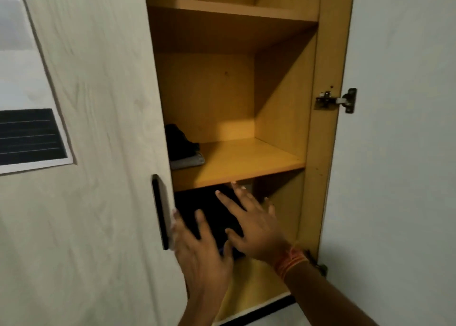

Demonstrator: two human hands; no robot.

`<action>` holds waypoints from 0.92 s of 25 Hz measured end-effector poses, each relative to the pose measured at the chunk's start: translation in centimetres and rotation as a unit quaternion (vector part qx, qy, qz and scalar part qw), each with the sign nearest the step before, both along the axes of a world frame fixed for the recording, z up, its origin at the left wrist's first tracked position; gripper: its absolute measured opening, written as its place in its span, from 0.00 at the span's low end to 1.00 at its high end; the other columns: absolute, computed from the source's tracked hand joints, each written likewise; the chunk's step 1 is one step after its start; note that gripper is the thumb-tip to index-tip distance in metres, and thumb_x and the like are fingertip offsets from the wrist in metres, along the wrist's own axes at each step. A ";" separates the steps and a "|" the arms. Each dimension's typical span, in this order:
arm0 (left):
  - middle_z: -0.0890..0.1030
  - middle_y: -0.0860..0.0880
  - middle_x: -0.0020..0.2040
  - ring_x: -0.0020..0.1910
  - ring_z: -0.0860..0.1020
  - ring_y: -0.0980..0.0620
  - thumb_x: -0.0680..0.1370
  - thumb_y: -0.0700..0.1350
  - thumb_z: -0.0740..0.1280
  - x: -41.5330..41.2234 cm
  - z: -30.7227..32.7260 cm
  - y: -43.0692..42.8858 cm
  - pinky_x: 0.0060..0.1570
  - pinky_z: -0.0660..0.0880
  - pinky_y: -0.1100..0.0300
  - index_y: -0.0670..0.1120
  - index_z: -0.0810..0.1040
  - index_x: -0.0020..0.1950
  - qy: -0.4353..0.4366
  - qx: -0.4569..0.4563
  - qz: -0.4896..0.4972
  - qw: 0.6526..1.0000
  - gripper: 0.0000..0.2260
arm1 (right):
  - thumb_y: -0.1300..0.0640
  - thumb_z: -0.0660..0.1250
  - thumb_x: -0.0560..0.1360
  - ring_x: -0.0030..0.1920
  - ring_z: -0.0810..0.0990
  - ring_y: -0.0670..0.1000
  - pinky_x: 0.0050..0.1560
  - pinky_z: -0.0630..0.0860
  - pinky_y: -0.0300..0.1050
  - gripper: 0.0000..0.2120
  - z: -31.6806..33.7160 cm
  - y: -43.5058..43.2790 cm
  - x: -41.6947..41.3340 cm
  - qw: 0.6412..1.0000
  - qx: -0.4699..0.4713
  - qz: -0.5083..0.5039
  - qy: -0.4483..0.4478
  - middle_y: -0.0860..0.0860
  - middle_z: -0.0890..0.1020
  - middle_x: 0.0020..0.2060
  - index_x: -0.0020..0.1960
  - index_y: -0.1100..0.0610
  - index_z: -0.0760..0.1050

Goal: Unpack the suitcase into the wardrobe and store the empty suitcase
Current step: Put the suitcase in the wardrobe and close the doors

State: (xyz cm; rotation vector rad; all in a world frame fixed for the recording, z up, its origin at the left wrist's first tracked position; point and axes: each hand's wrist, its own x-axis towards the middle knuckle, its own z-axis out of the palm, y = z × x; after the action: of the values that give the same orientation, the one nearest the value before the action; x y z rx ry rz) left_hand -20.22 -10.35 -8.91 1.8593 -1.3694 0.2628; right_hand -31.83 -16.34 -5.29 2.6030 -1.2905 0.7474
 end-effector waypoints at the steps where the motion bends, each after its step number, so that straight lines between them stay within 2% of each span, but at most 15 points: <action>1: 0.49 0.35 0.77 0.74 0.55 0.33 0.69 0.54 0.74 -2.3 0.0 -0.2 0.66 0.66 0.41 0.43 0.60 0.75 -0.013 0.023 -0.048 0.998 0.40 | 0.42 0.59 0.74 0.76 0.52 0.52 0.69 0.53 0.67 0.36 -0.3 0.3 -2.0 0.999 -0.008 -0.045 -0.009 0.45 0.47 0.78 0.74 0.33 0.40; 3: 0.45 0.40 0.78 0.76 0.48 0.36 0.74 0.56 0.68 -6.2 0.2 -0.8 0.72 0.58 0.45 0.46 0.54 0.77 0.013 0.079 -0.121 0.989 0.38 | 0.41 0.59 0.73 0.73 0.60 0.56 0.67 0.55 0.68 0.33 -0.7 1.0 -6.2 0.988 -0.027 -0.147 -0.025 0.48 0.57 0.76 0.75 0.37 0.50; 4: 0.49 0.40 0.78 0.76 0.50 0.36 0.74 0.56 0.67 -8.0 0.4 -1.1 0.71 0.58 0.45 0.45 0.56 0.77 0.005 0.074 -0.157 0.985 0.37 | 0.41 0.60 0.72 0.72 0.62 0.58 0.66 0.56 0.69 0.32 -0.7 1.3 -8.4 0.979 -0.042 -0.199 -0.031 0.50 0.62 0.75 0.74 0.39 0.55; 5: 0.57 0.38 0.76 0.74 0.57 0.34 0.74 0.58 0.66 -9.8 0.6 -1.2 0.69 0.63 0.43 0.43 0.61 0.75 -0.023 0.048 -0.188 0.981 0.34 | 0.41 0.62 0.71 0.71 0.64 0.59 0.65 0.57 0.70 0.31 -0.7 1.8 -10.6 0.966 -0.059 -0.248 -0.033 0.52 0.65 0.73 0.73 0.41 0.60; 7: 0.69 0.37 0.71 0.69 0.67 0.33 0.77 0.62 0.56 -13.2 0.6 -1.4 0.62 0.69 0.39 0.41 0.69 0.70 -0.074 0.044 -0.254 0.963 0.30 | 0.42 0.65 0.70 0.70 0.64 0.61 0.64 0.58 0.70 0.31 -0.2 3.0 -14.8 0.940 -0.084 -0.329 -0.032 0.55 0.65 0.73 0.72 0.43 0.64; 9: 0.71 0.39 0.70 0.67 0.70 0.35 0.79 0.63 0.44 -16.9 1.1 -1.7 0.60 0.70 0.40 0.42 0.71 0.69 -0.072 0.054 -0.310 0.946 0.33 | 0.43 0.67 0.69 0.70 0.60 0.62 0.63 0.58 0.69 0.32 0.4 4.7 -18.8 0.915 -0.102 -0.389 -0.030 0.56 0.60 0.75 0.72 0.42 0.63; 11: 0.68 0.41 0.72 0.70 0.67 0.36 0.79 0.64 0.39 -21.0 2.7 -1.6 0.61 0.71 0.43 0.42 0.69 0.71 -0.081 0.038 -0.361 0.928 0.35 | 0.47 0.70 0.67 0.69 0.60 0.62 0.62 0.59 0.68 0.34 1.0 6.5 -22.6 0.885 -0.153 -0.439 -0.027 0.58 0.59 0.75 0.71 0.43 0.65; 13: 0.53 0.45 0.78 0.76 0.52 0.39 0.76 0.65 0.36 -24.9 4.6 -1.4 0.68 0.65 0.45 0.44 0.59 0.76 -0.092 0.015 -0.416 0.905 0.37 | 0.50 0.70 0.66 0.69 0.60 0.62 0.62 0.58 0.66 0.34 1.6 8.1 -25.8 0.855 -0.197 -0.480 -0.023 0.59 0.57 0.75 0.71 0.43 0.66; 15: 0.40 0.49 0.78 0.77 0.40 0.44 0.75 0.65 0.39 -27.9 6.1 -1.1 0.73 0.59 0.47 0.46 0.50 0.78 -0.071 0.017 -0.474 0.878 0.37 | 0.49 0.65 0.68 0.70 0.58 0.61 0.63 0.56 0.63 0.32 2.4 10.0 -28.5 0.821 -0.230 -0.522 -0.016 0.59 0.53 0.76 0.72 0.43 0.64; 18: 0.34 0.51 0.77 0.77 0.38 0.45 0.78 0.63 0.55 -32.1 7.5 -1.0 0.72 0.56 0.48 0.46 0.49 0.78 -0.081 -0.013 -0.498 0.863 0.35 | 0.46 0.58 0.71 0.73 0.52 0.61 0.65 0.54 0.61 0.32 3.5 13.1 -32.8 0.765 -0.269 -0.584 -0.026 0.58 0.46 0.77 0.75 0.40 0.56; 20: 0.30 0.51 0.76 0.77 0.37 0.44 0.75 0.64 0.63 -34.5 7.7 -1.1 0.72 0.56 0.48 0.48 0.47 0.78 -0.112 -0.026 -0.507 0.854 0.41 | 0.44 0.58 0.71 0.74 0.48 0.64 0.64 0.56 0.66 0.34 3.4 14.5 -35.5 0.747 -0.263 -0.604 -0.094 0.59 0.43 0.77 0.75 0.40 0.54; 23: 0.27 0.52 0.74 0.76 0.36 0.45 0.70 0.63 0.70 -37.2 7.0 -2.1 0.74 0.54 0.48 0.50 0.43 0.78 -0.120 0.009 -0.540 0.833 0.48 | 0.44 0.65 0.72 0.74 0.45 0.69 0.62 0.57 0.74 0.34 1.5 15.3 -38.1 0.742 -0.228 -0.589 -0.223 0.61 0.41 0.76 0.75 0.39 0.55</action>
State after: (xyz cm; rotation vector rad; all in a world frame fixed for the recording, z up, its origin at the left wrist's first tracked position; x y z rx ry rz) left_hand -57.43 -12.48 -1.94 0.8189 -2.3573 -0.1189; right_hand -69.98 -1.05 -3.77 0.8442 -2.0906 1.1514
